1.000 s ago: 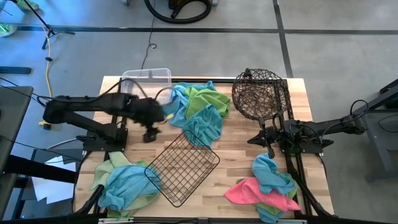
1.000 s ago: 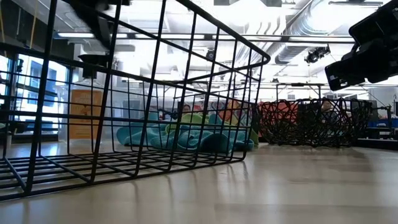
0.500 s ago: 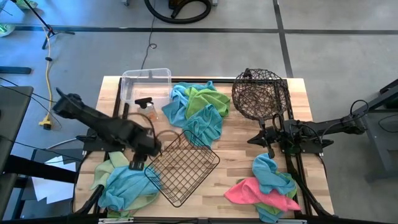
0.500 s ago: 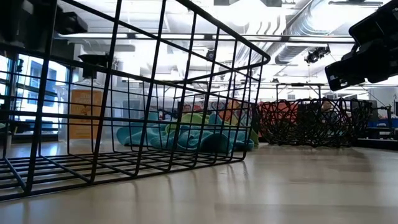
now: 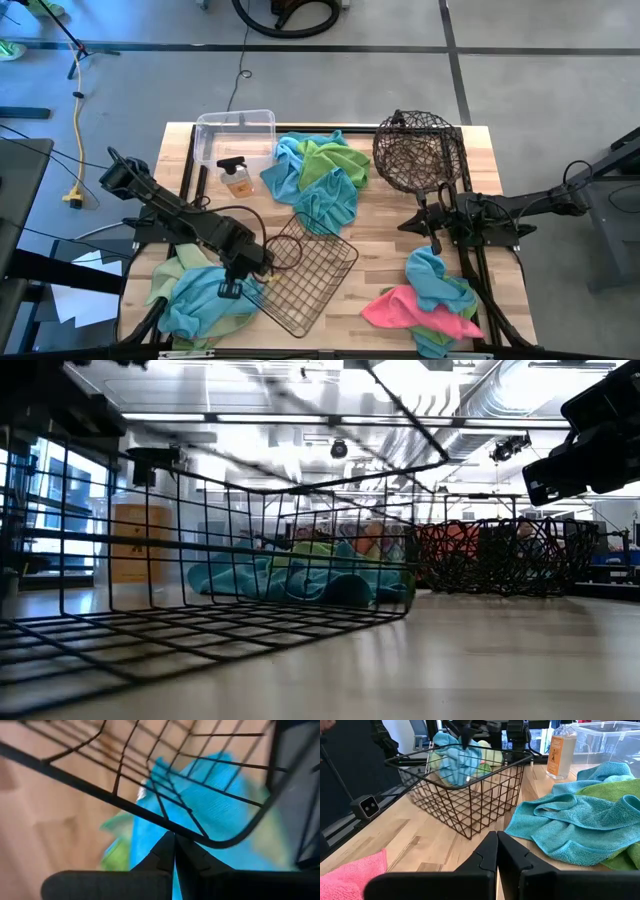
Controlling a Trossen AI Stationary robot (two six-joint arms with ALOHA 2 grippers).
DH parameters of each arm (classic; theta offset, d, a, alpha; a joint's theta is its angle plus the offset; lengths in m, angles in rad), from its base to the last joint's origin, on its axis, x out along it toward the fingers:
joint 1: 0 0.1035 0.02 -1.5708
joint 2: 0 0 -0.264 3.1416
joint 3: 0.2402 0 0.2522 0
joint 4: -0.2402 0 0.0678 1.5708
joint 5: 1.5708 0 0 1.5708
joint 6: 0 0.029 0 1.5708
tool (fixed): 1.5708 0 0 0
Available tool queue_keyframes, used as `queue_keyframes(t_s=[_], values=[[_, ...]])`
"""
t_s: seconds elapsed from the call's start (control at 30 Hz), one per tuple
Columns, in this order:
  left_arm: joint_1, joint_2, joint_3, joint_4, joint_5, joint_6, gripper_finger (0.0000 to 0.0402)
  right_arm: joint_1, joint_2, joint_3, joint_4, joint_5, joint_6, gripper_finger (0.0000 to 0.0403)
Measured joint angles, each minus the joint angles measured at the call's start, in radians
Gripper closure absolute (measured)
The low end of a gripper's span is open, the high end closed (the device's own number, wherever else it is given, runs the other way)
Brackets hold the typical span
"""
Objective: Sort microfiber towel by color & place in baskets
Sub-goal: Adjust the black wire basket on the table
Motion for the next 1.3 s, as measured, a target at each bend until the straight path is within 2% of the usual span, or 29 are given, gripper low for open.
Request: queue_keyframes(t_s=[0.23, 0.4, 0.53, 0.63, 0.7, 0.77, 0.83, 0.87, 1.07, 1.3], values=[[0.001, 0.0, 0.0, 0.251, 0.018, -0.09, 0.0401, 0.0, 0.0, 0.0, 0.0, 0.0, 0.0, 0.0402], [0.003, 0.046, 0.001, 0.398, 0.02, -0.108, 0.0401, 0.0, 0.0, 0.0, 0.0, 0.0, 0.0, 0.0402], [0.005, 0.097, 0.011, 0.424, 0.054, -0.13, 0.0401, 0.0, 0.0, 0.0, 0.0, 0.0, 0.0, 0.0402], [0.02, 0.086, 0.059, 0.398, 0.092, -0.104, 0.0401, 0.0, 0.0, 0.0, 0.0, 0.0, 0.0, 0.0402], [0.035, 0.059, 0.098, 0.376, 0.054, -0.051, 0.0401, 0.0, 0.0, 0.0, 0.0, 0.0, 0.0, 0.0402], [0.064, 0.034, 0.136, 0.35, -0.059, 0.019, 0.0401, 0.0, 0.0, 0.0, 0.0, 0.0, 0.0, 0.0402], [0.103, 0.025, 0.163, 0.349, -0.151, 0.136, 0.0401, 0.0, 0.0, 0.0, 0.0, 0.0, 0.0, 0.0402], [0.128, 0.026, 0.174, 0.347, -0.165, 0.204, 0.0401, 0.0, 0.0, 0.0, 0.0, 0.0, 0.0, 0.0402], [0.302, 0.127, 0.183, 0.338, -0.165, 0.518, 0.0401, 0.0, 0.0, 0.0, 0.0, 0.0, 0.0, 0.0402], [0.4, 0.234, 0.182, 0.313, -0.17, 0.664, 0.0401, 0.0, 0.0, 0.0, 0.0, 0.0, 0.0, 0.0402]])
